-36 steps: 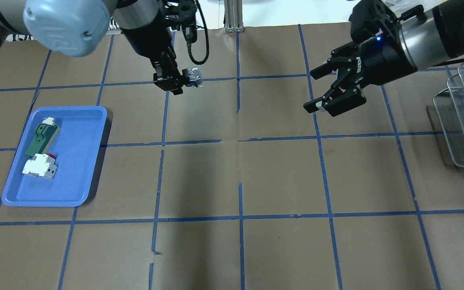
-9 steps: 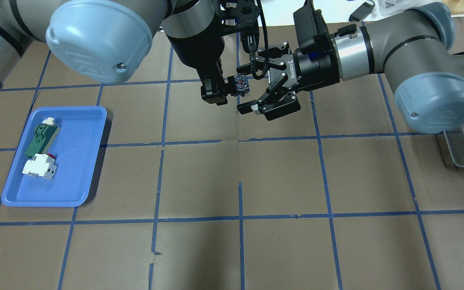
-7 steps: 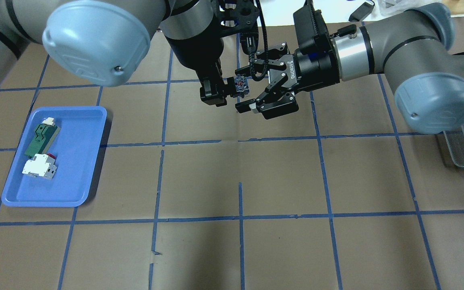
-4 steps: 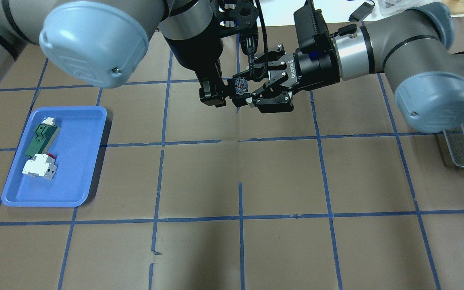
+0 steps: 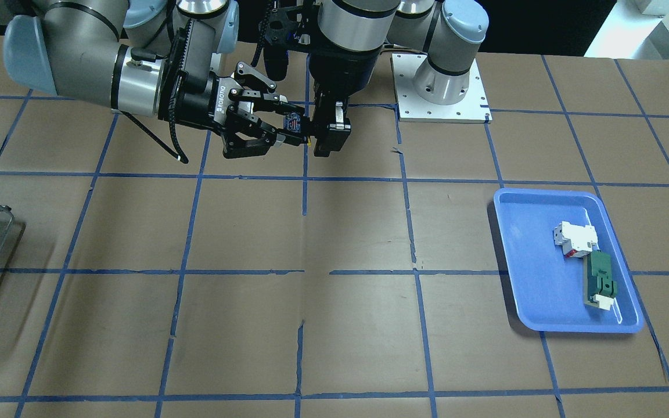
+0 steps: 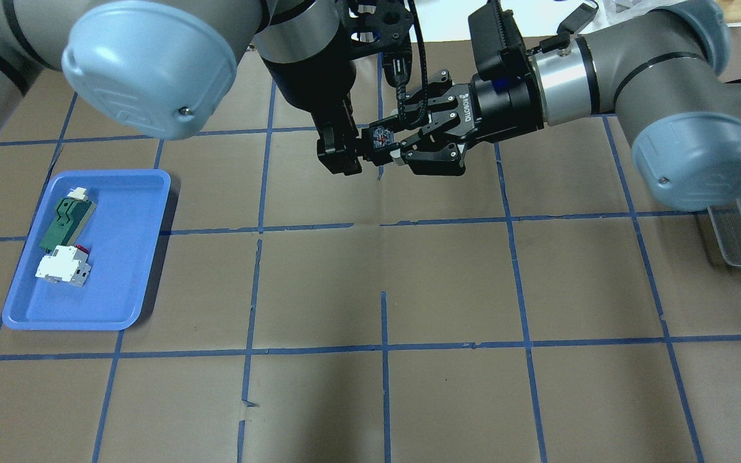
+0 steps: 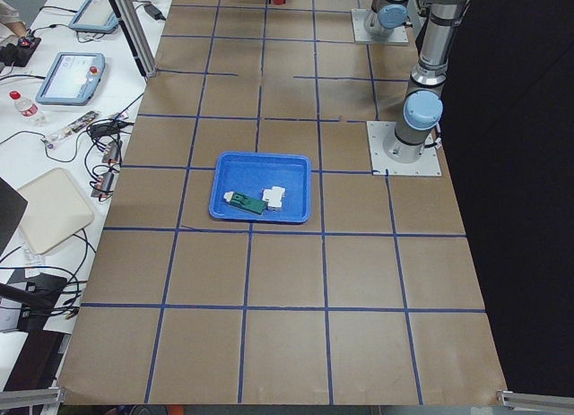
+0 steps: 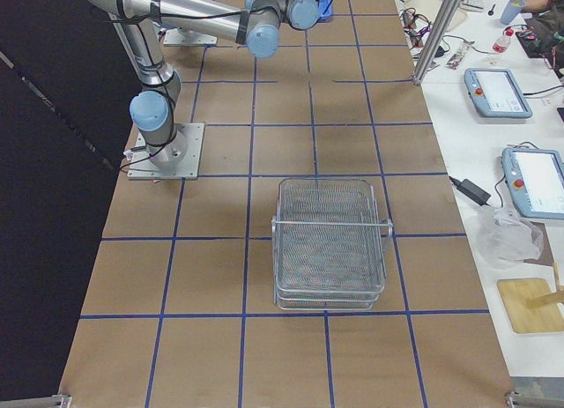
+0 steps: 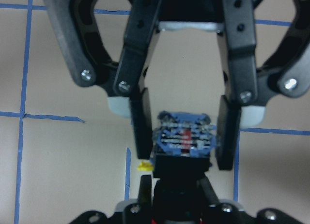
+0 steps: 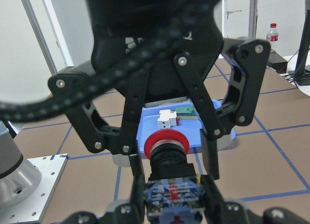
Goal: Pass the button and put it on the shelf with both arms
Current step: 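Move the open right gripper to the button and close on its red cap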
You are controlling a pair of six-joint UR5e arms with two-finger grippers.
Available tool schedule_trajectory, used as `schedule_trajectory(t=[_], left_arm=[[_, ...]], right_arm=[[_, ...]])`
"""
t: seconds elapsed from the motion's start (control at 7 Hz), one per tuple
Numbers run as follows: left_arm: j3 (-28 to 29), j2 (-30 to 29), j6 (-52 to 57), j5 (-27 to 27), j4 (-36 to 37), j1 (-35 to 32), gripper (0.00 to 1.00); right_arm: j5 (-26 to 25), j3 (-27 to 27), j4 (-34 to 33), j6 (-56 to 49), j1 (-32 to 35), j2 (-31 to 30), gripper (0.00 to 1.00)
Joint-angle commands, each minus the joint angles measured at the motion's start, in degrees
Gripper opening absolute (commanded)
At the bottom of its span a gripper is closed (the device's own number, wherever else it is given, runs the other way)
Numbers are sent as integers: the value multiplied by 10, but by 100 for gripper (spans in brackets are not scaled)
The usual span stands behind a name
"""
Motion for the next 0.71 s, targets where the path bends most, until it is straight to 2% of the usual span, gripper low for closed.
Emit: schedule_trajectory(t=[0.0, 0.14, 0.43, 0.57], left_arm=[[2, 0, -4, 1, -2, 0, 93], [4, 1, -5, 1, -3, 1, 93], [7, 12, -7, 4, -7, 9, 93], [6, 23, -13, 5, -35, 26, 93]], right_arm=[[-2, -1, 0, 7, 0, 1, 0], [-3, -1, 2, 8, 0, 1, 0], [-64, -3, 10, 8, -9, -1, 0], [-95, -4, 7, 25, -15, -2, 0]])
